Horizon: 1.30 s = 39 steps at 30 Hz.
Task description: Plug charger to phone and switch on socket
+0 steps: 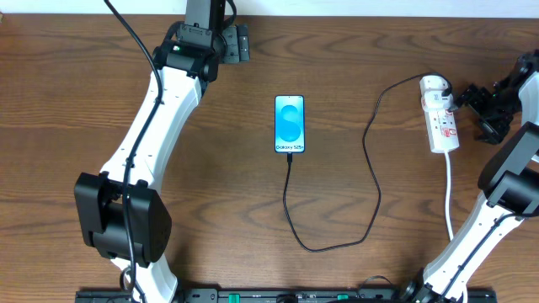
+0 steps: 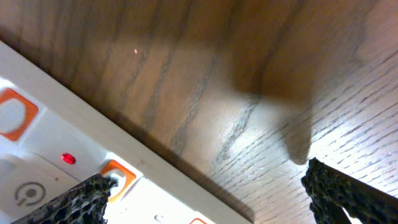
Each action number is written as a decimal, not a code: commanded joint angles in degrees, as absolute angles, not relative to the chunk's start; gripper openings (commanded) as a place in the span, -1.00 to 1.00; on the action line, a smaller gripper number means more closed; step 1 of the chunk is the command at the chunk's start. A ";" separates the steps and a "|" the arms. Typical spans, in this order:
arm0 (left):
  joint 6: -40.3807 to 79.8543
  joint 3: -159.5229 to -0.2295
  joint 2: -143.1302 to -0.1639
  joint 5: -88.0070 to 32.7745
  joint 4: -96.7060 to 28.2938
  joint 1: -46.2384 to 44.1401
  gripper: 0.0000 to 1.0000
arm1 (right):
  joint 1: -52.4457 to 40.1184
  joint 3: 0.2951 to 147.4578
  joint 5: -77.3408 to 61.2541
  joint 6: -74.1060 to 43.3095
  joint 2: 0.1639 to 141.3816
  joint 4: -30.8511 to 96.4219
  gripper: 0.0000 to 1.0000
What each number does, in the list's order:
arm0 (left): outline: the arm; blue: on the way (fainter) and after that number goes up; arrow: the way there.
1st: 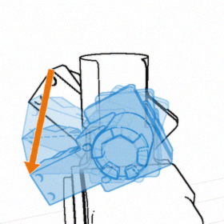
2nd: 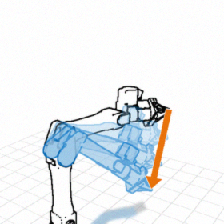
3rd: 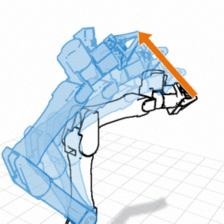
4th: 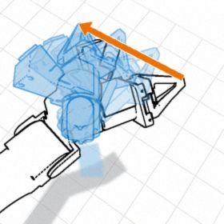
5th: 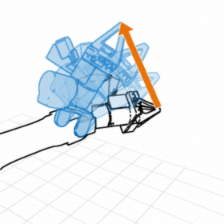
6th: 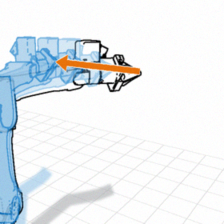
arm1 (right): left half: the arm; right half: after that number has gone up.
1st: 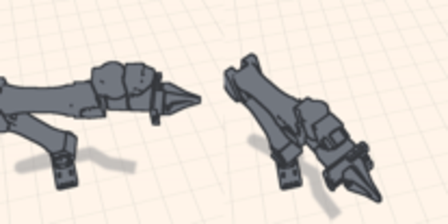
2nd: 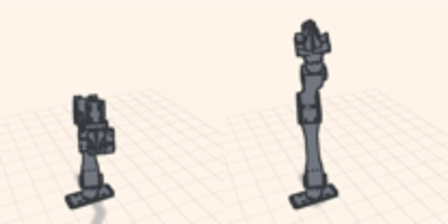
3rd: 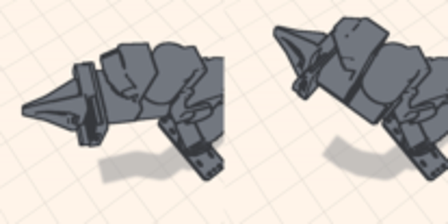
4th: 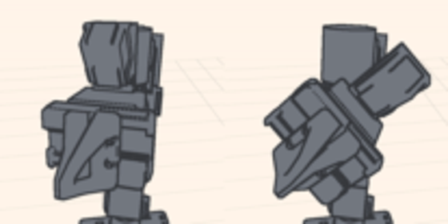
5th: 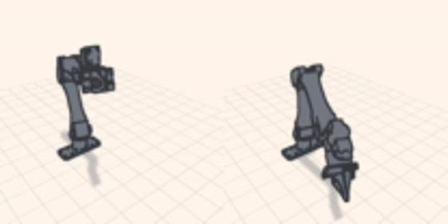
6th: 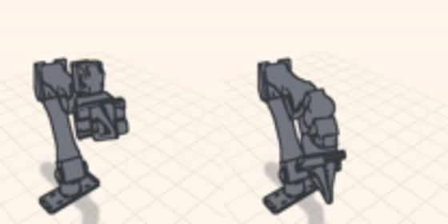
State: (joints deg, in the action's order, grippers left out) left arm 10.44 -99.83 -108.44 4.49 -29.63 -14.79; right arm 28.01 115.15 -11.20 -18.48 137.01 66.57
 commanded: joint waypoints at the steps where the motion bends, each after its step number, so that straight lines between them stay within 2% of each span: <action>1: 9.89 -99.44 -108.66 5.21 -29.69 -14.85 0.87 | 27.07 114.63 -13.06 -16.62 139.52 67.75 0.98; 13: 9.89 -99.44 -108.66 5.21 -29.69 -14.85 0.87 | 26.98 114.65 -12.75 -16.64 138.26 70.61 0.94; 23: 9.89 -99.44 -108.66 5.21 -29.69 -14.85 0.86 | 25.65 114.63 -4.84 -19.66 120.95 78.59 0.99; 32: 9.89 -99.44 -108.66 5.21 -29.69 -14.85 0.86 | 15.20 111.04 -0.05 -19.25 101.82 81.03 0.99; 39: 9.89 -99.44 -108.66 5.21 -29.69 -14.85 0.86 | -1.17 91.90 2.79 -16.40 82.26 69.08 0.98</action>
